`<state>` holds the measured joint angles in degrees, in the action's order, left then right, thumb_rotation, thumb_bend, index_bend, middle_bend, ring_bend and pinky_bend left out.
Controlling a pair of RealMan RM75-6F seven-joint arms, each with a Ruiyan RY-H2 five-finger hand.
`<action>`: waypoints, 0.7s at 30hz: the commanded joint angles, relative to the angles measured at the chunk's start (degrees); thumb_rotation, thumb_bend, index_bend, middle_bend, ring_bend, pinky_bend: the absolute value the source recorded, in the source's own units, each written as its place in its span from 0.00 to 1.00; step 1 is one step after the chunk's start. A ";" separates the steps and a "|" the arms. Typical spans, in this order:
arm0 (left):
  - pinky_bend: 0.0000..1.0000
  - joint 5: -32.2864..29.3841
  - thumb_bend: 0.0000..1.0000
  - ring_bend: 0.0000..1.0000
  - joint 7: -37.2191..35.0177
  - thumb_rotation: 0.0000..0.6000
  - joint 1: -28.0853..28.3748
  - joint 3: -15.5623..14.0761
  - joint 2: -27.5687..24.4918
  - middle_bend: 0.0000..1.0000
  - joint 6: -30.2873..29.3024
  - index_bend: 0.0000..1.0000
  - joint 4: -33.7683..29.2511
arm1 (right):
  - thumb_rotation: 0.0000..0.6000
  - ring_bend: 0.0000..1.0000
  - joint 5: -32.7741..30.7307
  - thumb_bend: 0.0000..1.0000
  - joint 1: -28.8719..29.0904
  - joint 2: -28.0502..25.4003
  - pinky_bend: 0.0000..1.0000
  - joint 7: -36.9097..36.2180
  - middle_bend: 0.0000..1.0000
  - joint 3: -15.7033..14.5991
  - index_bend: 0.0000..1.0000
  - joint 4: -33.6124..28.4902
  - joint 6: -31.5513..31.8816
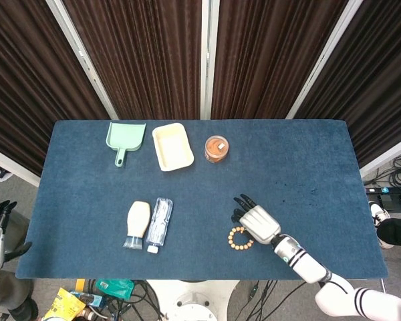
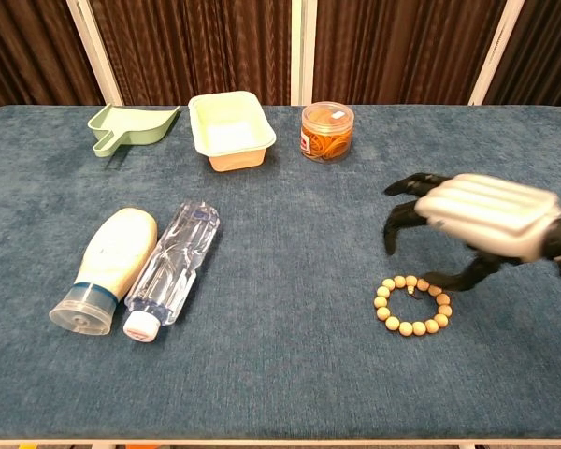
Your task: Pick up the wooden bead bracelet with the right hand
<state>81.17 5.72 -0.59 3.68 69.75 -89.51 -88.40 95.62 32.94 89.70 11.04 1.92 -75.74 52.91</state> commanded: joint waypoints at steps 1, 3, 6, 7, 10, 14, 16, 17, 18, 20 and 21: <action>0.06 -0.11 0.03 0.04 -0.39 1.00 -0.04 0.03 0.00 0.12 0.10 0.14 0.23 | 1.00 0.04 1.03 0.24 1.19 3.98 0.00 2.00 0.31 -0.62 0.41 3.79 0.70; 0.06 -0.22 0.03 0.04 -0.82 1.00 -0.06 0.05 0.07 0.12 0.22 0.14 0.54 | 1.00 0.04 1.93 0.24 1.30 5.70 0.00 2.26 0.31 -1.17 0.41 5.57 2.04; 0.06 -0.34 0.03 0.04 -1.35 1.00 -0.12 0.03 0.09 0.12 0.39 0.14 0.92 | 1.00 0.04 3.44 0.24 1.36 7.55 0.00 1.99 0.31 -2.31 0.42 7.71 3.97; 0.06 -0.34 0.03 0.04 -1.52 1.00 -0.15 0.01 0.09 0.12 0.43 0.14 1.02 | 1.00 0.04 3.81 0.24 1.38 7.93 0.00 1.85 0.31 -2.67 0.42 8.20 4.38; 0.06 -0.35 0.03 0.04 -2.18 1.00 -0.21 -0.04 0.14 0.12 0.55 0.14 1.41 | 1.00 0.04 4.93 0.24 1.37 8.87 0.00 1.69 0.31 -4.01 0.42 9.75 5.55; 0.06 -0.33 0.03 0.04 -2.88 1.00 -0.28 -0.09 0.35 0.12 0.67 0.14 1.97 | 1.00 0.04 5.42 0.24 1.03 9.40 0.00 1.92 0.31 -5.08 0.43 10.94 6.73; 0.06 -0.32 0.03 0.04 -3.13 1.00 -0.25 -0.08 0.42 0.12 0.78 0.14 2.17 | 1.00 0.04 5.41 0.24 0.92 9.58 0.00 1.56 0.31 -5.47 0.45 11.44 7.00; 0.06 -0.30 0.03 0.04 -3.22 1.00 -0.21 -0.08 0.43 0.12 0.85 0.14 2.25 | 1.00 0.04 5.39 0.24 0.85 9.72 0.00 1.32 0.31 -5.71 0.46 11.89 7.15; 0.06 -0.27 0.03 0.04 -3.30 1.00 -0.20 -0.07 0.46 0.12 0.86 0.14 2.30 | 1.00 0.04 5.41 0.25 0.80 9.84 0.00 1.21 0.31 -5.89 0.48 12.31 7.28; 0.06 -0.20 0.03 0.04 -3.50 1.00 -0.22 -0.06 0.48 0.12 0.82 0.14 2.44 | 1.00 0.06 5.51 0.30 0.63 10.18 0.00 1.07 0.32 -6.14 0.54 13.50 7.97; 0.06 -0.18 0.03 0.04 -3.58 1.00 -0.23 -0.05 0.50 0.12 0.79 0.14 2.49 | 1.00 0.07 5.66 0.32 0.52 10.40 0.00 0.98 0.33 -6.15 0.58 14.14 8.61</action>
<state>80.98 2.14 -0.82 3.62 70.24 -88.70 -85.92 101.13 33.64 99.79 12.20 -4.07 -62.32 60.84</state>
